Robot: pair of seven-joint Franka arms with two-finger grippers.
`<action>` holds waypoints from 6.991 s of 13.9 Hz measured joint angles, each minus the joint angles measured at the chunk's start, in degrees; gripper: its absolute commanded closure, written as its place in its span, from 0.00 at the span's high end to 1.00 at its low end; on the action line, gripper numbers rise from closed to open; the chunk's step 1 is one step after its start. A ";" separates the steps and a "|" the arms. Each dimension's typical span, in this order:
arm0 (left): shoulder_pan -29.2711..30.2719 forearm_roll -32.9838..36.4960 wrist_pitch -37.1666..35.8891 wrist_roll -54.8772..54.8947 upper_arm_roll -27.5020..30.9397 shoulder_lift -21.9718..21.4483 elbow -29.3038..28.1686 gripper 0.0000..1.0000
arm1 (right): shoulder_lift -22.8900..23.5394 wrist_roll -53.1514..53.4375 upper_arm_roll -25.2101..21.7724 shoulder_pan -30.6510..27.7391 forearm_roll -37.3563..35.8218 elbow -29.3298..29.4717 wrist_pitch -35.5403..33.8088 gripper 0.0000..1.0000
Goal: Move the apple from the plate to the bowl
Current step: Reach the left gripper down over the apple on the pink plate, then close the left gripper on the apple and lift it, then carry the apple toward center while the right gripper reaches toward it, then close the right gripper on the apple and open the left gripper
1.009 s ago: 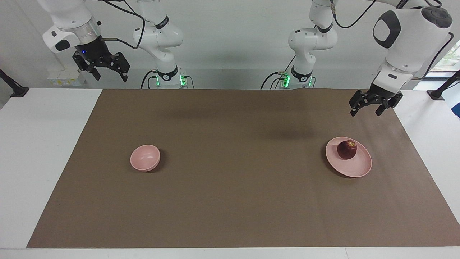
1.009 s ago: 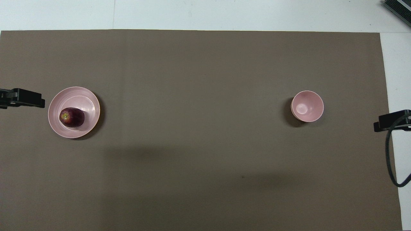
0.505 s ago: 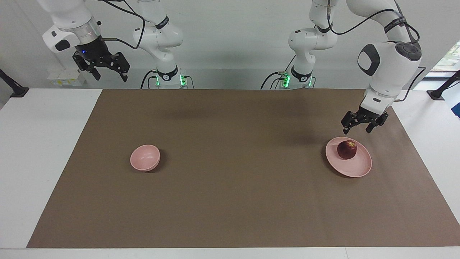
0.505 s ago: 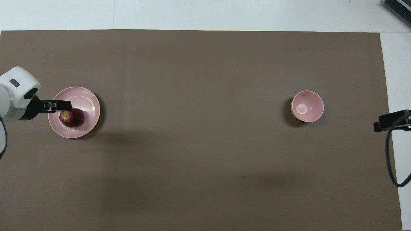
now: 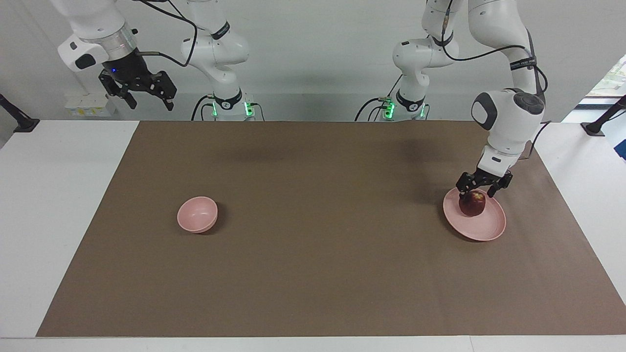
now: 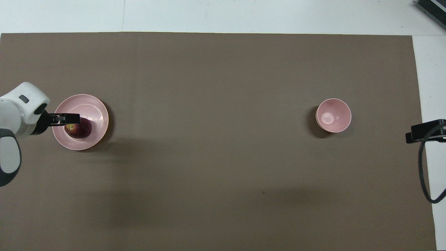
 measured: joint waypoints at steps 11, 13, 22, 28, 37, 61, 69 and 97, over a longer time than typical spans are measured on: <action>0.66 0.00 1.61 0.93 0.04 0.71 -0.25 0.00 | 0.00 0.00 0.00 0.00 0.00 0.00 0.00 1.00; 0.75 0.00 1.70 2.11 0.04 0.70 1.02 0.00 | 0.00 0.00 0.00 0.00 0.00 0.00 0.00 1.00; -1.96 -9.14 -15.85 2.70 -2.77 -4.83 13.63 0.00 | 0.00 0.00 0.00 0.00 0.00 0.00 0.00 1.00; -4.86 -23.61 -15.85 2.81 -4.52 -5.01 13.83 0.00 | -0.23 -0.85 -0.33 -0.09 -0.01 0.02 0.23 1.00; -14.45 -34.16 -15.83 1.01 -6.09 -5.26 14.00 0.00 | 2.92 -1.15 -0.38 -0.24 23.35 -3.44 9.20 1.00; -21.62 -37.44 -14.64 -8.24 -12.64 -6.46 14.26 0.00 | 13.87 45.91 0.07 11.44 73.26 -15.76 29.62 1.00; -21.87 -37.45 -12.18 -10.19 -14.29 -6.52 14.37 0.00 | 9.69 47.02 0.17 17.91 74.70 -24.14 34.22 1.00; -21.86 -37.24 -10.06 -10.17 -14.16 -6.51 14.44 0.00 | 8.13 47.02 -0.07 25.11 75.86 -27.26 44.00 0.00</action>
